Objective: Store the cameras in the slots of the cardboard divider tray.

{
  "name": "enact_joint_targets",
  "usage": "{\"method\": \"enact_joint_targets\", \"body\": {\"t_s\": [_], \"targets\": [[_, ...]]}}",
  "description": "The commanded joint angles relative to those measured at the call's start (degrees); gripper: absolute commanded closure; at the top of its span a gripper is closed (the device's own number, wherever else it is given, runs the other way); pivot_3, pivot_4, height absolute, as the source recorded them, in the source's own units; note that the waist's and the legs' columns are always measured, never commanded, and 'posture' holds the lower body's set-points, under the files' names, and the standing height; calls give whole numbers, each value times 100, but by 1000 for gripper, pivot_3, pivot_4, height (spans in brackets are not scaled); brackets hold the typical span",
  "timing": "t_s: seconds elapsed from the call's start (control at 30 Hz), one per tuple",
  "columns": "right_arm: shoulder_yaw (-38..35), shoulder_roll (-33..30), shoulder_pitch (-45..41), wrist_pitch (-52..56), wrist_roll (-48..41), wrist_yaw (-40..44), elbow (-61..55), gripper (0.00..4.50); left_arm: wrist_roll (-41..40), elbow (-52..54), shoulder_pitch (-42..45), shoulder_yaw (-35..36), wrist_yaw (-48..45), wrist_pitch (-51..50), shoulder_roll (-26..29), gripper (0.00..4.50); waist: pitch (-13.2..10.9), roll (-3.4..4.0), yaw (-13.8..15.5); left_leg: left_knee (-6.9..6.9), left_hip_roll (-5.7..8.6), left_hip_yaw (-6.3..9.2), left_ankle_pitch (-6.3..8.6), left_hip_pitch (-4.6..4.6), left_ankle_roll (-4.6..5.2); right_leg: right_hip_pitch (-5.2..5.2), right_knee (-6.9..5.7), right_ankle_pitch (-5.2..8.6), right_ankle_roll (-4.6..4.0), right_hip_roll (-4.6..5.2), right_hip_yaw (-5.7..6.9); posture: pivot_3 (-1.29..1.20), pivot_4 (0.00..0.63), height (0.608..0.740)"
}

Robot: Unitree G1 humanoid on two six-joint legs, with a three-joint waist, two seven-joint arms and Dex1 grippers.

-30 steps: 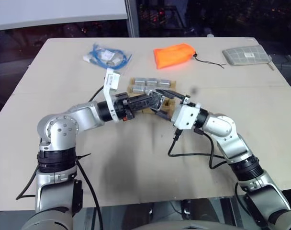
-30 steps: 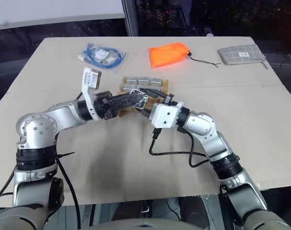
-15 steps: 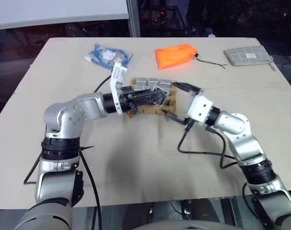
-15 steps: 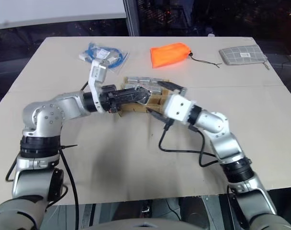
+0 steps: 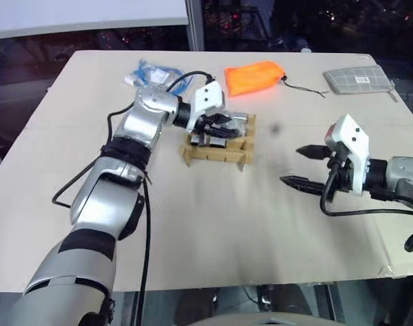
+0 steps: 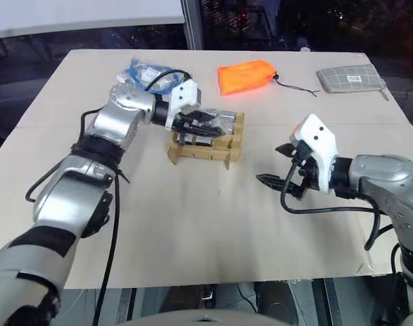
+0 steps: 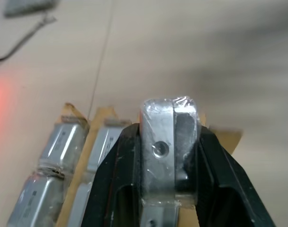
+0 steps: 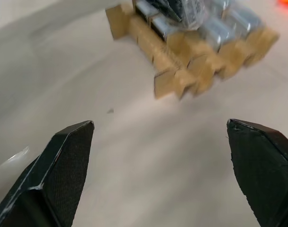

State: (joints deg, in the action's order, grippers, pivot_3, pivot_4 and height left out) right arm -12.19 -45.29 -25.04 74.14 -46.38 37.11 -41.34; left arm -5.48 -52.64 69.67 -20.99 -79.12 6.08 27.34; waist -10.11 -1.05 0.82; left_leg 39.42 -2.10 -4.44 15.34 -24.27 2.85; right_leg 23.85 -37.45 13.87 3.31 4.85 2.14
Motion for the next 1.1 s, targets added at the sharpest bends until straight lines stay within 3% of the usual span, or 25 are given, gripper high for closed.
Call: {"method": "enact_joint_targets", "body": {"t_s": [0.03,0.13,0.47,0.8,0.83,0.87,1.0,1.03,1.1], "targets": [[-226,34,-209,370,-194,-535,-387,46,520,-603,381,-73,-139,885,-125,3718,0,0,-3,4,0,9,0,-9,0,5,1,0,0,0,5,0,150,740],[-385,245,-325,586,-539,-808,-489,46,827,-998,590,-90,-209,1209,-282,3718,0,-1,-1,15,0,22,-1,-47,-1,36,-5,-1,1,0,17,0,150,740],[-449,231,-295,626,-828,-1351,-523,46,1337,-1680,992,77,320,1435,-724,3718,0,-1,0,15,1,40,9,-53,17,36,-4,-1,2,3,25,0,150,740],[-422,129,-372,546,-996,-1578,-455,46,1662,-1855,1043,112,-164,1237,-725,3718,0,-2,-6,17,2,39,9,-52,16,36,-7,-1,2,4,24,0,150,740],[-413,124,-388,536,-1003,-1603,-438,0,1671,-1857,1044,129,-214,1212,-715,2591,0,-1,-6,17,2,39,9,-51,16,36,-8,-1,2,4,24,0,150,740],[-411,119,-399,530,-1015,-1620,-426,0,1684,-1854,1043,138,-262,1212,-705,2298,0,-1,-6,17,2,39,9,-51,16,36,-8,-1,2,4,24,0,150,740],[-331,131,-474,497,-1015,-1694,-348,0,1751,-1824,994,204,-20,1308,-645,420,0,-2,-5,17,1,40,8,-51,16,36,-9,-1,2,4,24,0,150,740],[-309,134,-491,490,-1013,-1707,-331,0,1771,-1819,986,226,109,1341,-629,78,0,-2,-5,18,1,40,8,-51,16,36,-10,-1,2,4,24,0,150,740],[-275,145,-512,470,-1019,-1732,-316,0,1539,-1749,964,528,408,1368,-567,78,0,-2,-4,19,1,41,9,-51,16,35,-11,-1,2,4,23,0,150,740]]}}
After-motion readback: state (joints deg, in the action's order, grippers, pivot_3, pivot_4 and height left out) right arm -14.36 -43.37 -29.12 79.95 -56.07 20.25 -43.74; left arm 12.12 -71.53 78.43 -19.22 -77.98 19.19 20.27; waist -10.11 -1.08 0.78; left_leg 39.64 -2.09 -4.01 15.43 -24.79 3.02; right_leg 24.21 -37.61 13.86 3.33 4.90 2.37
